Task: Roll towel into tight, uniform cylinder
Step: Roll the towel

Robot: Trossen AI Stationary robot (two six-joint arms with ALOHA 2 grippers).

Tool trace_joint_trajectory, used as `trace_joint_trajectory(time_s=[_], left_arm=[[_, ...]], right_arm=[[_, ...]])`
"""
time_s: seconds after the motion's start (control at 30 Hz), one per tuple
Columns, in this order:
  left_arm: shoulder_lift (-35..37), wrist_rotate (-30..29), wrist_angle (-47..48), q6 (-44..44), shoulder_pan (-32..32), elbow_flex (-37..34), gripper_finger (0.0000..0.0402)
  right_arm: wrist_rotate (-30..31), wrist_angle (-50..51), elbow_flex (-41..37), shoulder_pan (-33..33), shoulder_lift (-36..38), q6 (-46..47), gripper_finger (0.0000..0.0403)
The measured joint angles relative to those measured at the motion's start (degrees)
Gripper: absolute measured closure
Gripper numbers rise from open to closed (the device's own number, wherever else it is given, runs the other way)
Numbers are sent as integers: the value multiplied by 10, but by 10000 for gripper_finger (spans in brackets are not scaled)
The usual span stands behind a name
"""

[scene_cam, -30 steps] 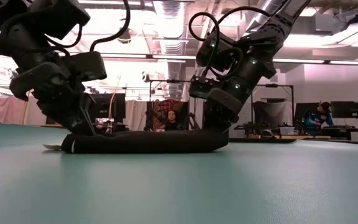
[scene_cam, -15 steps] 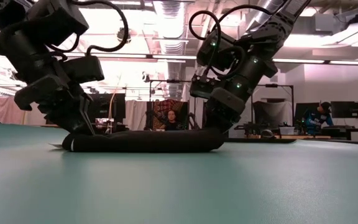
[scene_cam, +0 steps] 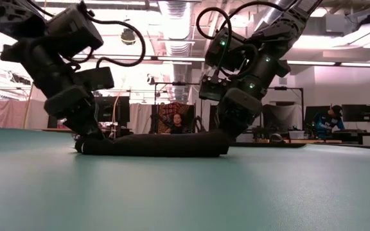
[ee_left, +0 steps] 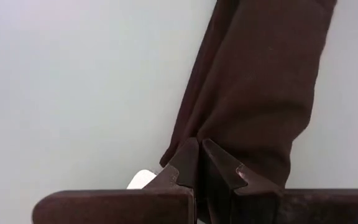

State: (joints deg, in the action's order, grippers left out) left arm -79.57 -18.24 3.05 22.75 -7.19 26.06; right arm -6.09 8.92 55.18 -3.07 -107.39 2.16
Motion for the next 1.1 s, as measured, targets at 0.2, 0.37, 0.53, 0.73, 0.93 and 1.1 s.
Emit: trace_joint_trajectory(time_s=[0.2,0.37,0.53,0.73,0.93,1.1], left_arm=[[0,38,4,-16,29,0,401],[1,57,-18,-24,49,-17,401],[2,74,-57,-24,57,-42,401],[1,76,-64,-28,57,-44,401],[1,77,-65,-28,57,-45,401],[0,79,-65,-31,57,-45,401]], right_arm=[[64,1,-1,10,17,13,328],[73,32,-5,9,64,35,328],[140,75,-3,13,122,55,328],[165,-6,-3,43,158,51,328],[150,-74,-3,72,108,40,328],[150,-97,-2,69,67,38,328]])
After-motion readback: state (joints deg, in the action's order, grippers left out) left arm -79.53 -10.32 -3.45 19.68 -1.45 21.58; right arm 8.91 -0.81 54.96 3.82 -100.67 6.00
